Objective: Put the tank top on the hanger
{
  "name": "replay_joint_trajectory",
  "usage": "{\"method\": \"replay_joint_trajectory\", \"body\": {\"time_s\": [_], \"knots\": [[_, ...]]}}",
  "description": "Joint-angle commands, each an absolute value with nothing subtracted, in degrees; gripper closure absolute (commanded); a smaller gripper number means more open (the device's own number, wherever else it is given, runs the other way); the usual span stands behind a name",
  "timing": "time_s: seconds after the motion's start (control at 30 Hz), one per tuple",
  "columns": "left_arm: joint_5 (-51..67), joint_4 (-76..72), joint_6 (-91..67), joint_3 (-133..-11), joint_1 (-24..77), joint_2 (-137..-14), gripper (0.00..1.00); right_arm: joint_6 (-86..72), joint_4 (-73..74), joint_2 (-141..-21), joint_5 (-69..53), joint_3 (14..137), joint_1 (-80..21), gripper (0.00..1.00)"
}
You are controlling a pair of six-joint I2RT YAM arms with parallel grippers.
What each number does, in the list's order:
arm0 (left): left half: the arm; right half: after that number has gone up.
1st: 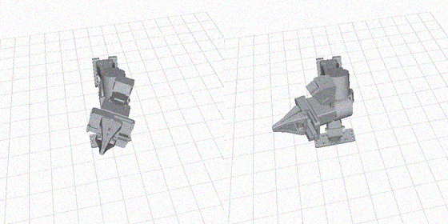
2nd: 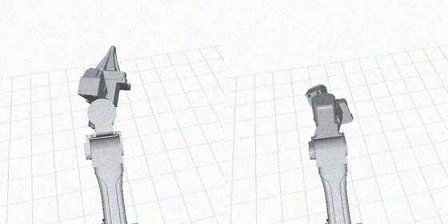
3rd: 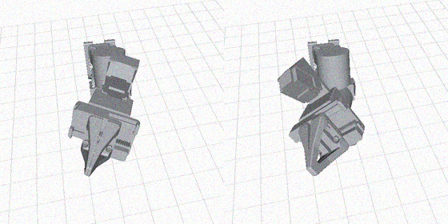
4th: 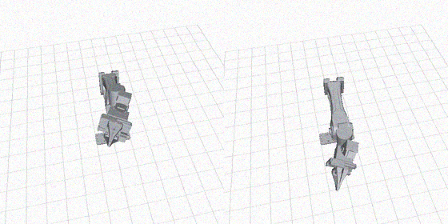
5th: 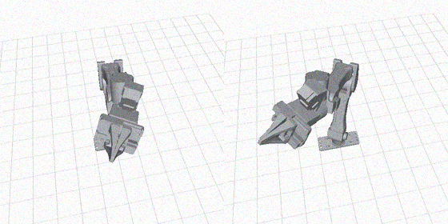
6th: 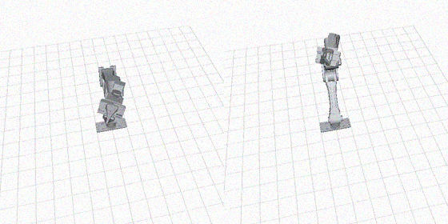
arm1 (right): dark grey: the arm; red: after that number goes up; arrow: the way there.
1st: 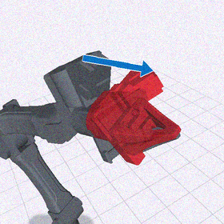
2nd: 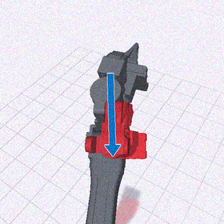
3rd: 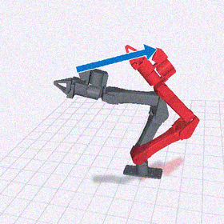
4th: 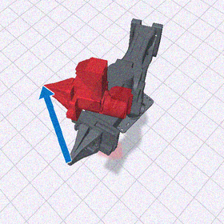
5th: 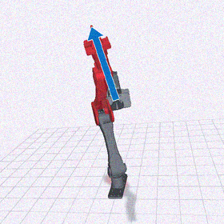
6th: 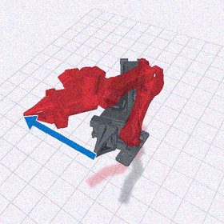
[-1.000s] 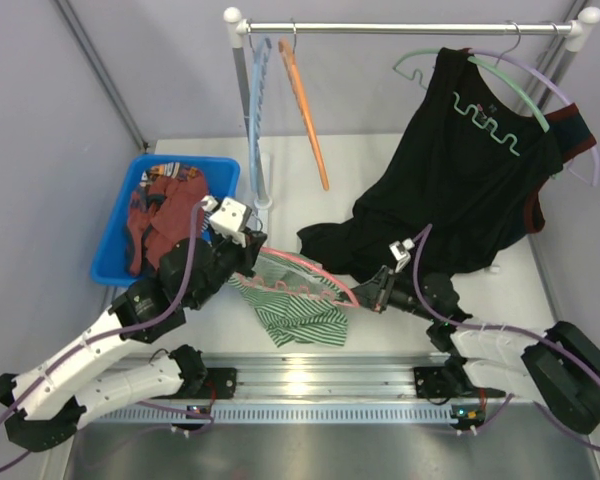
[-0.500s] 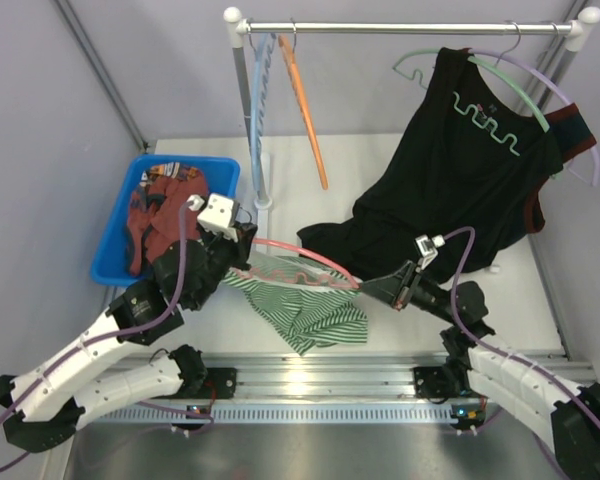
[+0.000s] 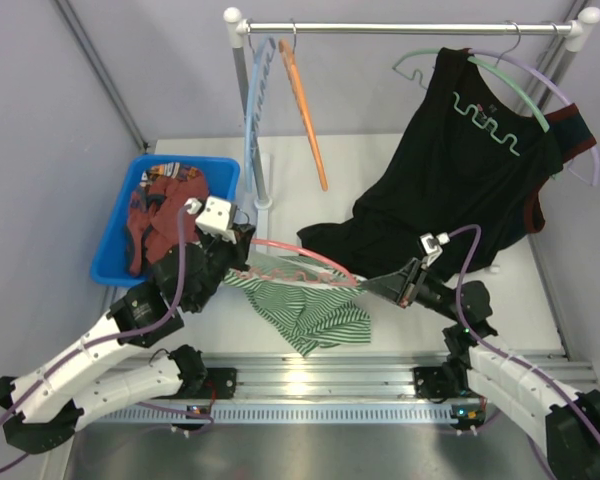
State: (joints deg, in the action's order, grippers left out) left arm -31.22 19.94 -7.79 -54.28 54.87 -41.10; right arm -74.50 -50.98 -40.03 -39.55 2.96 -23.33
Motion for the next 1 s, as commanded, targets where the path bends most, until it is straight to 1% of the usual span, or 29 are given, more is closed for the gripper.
{"method": "replay_joint_trajectory", "body": {"time_s": [0.0, 0.2, 0.4, 0.7, 0.97], "knots": [[-35.6, 15.2, -5.5, -54.3, 54.8, -39.7, 1.0, -75.8, -54.4, -39.9, -41.2, 5.1, -22.0, 1.0], [-38.9, 15.1, -5.7, -54.1, 54.8, -40.1, 1.0, -76.1, -53.1, -38.5, -42.1, 6.7, -21.8, 1.0], [-39.6, 14.4, -5.8, -53.5, 54.8, -40.1, 1.0, -75.2, -49.6, -36.0, -42.9, 8.0, -21.9, 1.0], [-41.8, 13.7, -6.0, -52.7, 54.8, -40.2, 1.0, -75.6, -48.0, -36.3, -44.4, 12.4, -21.9, 1.0], [-44.0, 12.2, -6.8, -51.9, 54.8, -40.1, 1.0, -72.0, -40.0, -35.4, -44.9, 16.7, -24.3, 1.0]]}}
